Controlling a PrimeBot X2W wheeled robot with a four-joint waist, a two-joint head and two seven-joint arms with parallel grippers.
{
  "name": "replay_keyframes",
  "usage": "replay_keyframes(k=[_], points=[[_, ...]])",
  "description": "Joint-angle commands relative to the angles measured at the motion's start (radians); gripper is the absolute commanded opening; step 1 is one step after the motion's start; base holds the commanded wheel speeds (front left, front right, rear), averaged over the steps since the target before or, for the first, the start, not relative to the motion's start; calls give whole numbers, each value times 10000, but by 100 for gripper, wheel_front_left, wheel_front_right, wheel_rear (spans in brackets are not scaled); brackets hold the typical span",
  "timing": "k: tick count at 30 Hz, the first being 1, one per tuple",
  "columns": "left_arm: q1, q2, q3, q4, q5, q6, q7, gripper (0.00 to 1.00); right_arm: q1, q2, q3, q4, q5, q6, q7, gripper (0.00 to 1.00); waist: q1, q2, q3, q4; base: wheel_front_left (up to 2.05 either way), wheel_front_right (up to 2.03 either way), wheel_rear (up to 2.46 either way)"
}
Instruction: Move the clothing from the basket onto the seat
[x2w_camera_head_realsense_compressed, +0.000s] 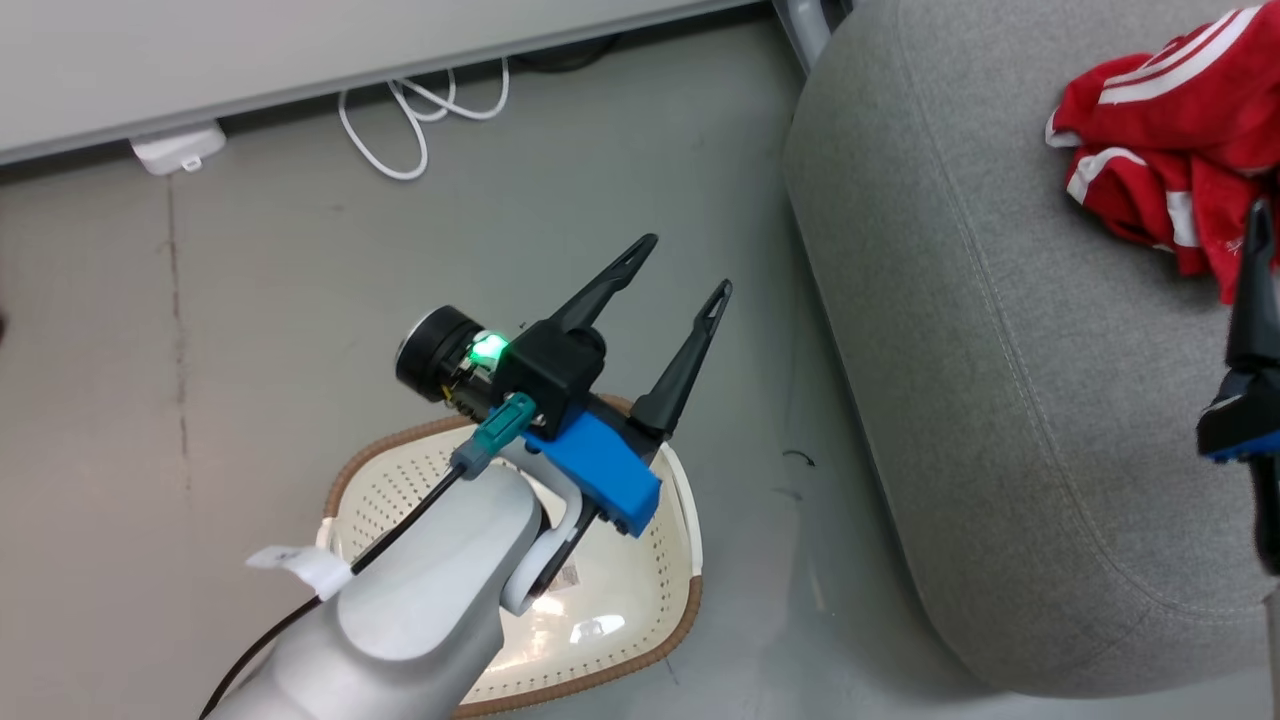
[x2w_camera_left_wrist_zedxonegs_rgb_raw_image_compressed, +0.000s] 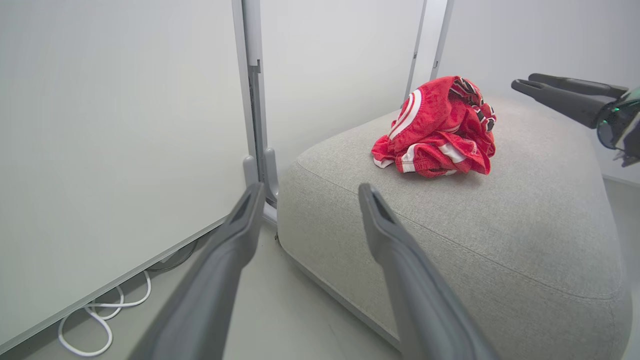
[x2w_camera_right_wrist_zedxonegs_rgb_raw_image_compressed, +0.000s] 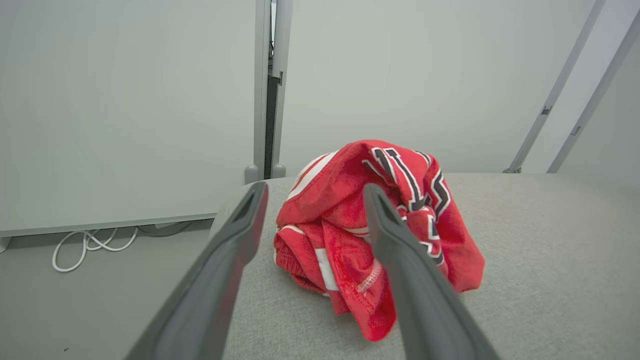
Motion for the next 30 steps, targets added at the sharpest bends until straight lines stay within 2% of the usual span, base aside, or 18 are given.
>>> replay_keyframes(k=[1, 6, 17, 30], points=[[420, 149, 320, -150, 17, 105, -47, 100, 506, 169, 277, -368, 100, 3, -34, 100, 1, 0, -598, 277, 0, 0, 0], [1444, 391, 1191, -502, 111, 212, -49, 100, 1262, 594, 932, -1093, 238, 5, -34, 100, 1, 0, -1257, 633, 0, 0, 0], [3238, 624, 3162, -1247, 656, 357, -49, 100, 2295, 1149, 1683, -1737, 342, 5, -34, 100, 1, 0, -2250, 1375, 0, 0, 0], [5405, 245, 5640, -2022, 1641, 60, -50, 100, 3540, 1764, 1837, -2171, 131, 5, -34, 100, 1, 0, -3074, 1850, 0, 0, 0]])
